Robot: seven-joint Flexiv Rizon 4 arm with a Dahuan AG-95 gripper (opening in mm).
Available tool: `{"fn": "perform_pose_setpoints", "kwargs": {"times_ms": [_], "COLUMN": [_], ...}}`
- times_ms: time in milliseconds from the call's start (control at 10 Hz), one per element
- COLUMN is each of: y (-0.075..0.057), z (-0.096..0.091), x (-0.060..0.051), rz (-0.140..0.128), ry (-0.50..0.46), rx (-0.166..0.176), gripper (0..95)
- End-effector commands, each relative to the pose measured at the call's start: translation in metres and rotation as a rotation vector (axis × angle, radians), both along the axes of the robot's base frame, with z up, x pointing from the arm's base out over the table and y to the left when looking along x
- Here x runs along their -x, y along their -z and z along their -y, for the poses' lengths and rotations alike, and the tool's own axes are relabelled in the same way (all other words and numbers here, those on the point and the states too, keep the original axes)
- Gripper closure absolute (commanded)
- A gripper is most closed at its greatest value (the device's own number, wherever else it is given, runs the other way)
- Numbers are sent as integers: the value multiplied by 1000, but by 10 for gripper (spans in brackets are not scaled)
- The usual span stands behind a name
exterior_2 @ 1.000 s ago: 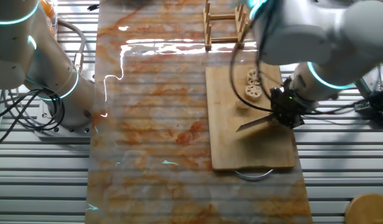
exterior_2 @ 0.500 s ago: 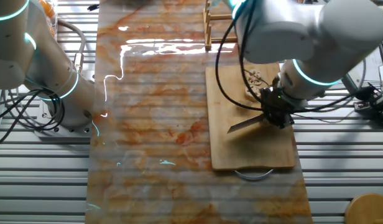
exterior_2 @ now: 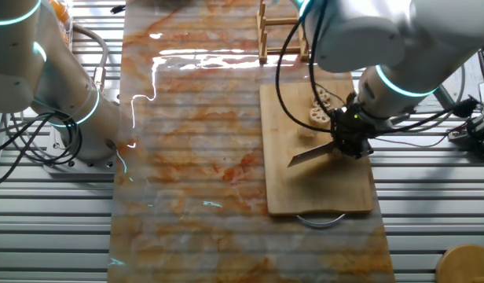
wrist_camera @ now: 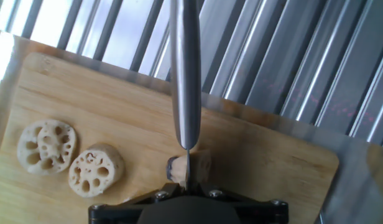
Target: Slice the lotus root
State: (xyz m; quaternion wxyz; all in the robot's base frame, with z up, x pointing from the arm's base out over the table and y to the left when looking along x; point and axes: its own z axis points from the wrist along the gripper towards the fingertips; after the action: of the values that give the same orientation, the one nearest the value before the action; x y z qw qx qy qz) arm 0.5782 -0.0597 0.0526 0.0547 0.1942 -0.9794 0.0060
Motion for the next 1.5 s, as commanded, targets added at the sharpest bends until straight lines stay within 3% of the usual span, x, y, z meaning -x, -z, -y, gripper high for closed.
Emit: {"fn": "perform_pose_setpoints", "kwargs": {"times_ms": [100, 400, 700, 1200, 1500], "y": [79, 57, 17, -3, -7], "z": [3, 1, 4, 0, 1], "x": [11, 15, 15, 20, 26], "rz": [-23, -21, -48, -44, -14], "ry": [-1, -7, -36, -37, -37], "rx": [13, 17, 21, 24, 8], "gripper": [950, 950, 950, 950, 950]}}
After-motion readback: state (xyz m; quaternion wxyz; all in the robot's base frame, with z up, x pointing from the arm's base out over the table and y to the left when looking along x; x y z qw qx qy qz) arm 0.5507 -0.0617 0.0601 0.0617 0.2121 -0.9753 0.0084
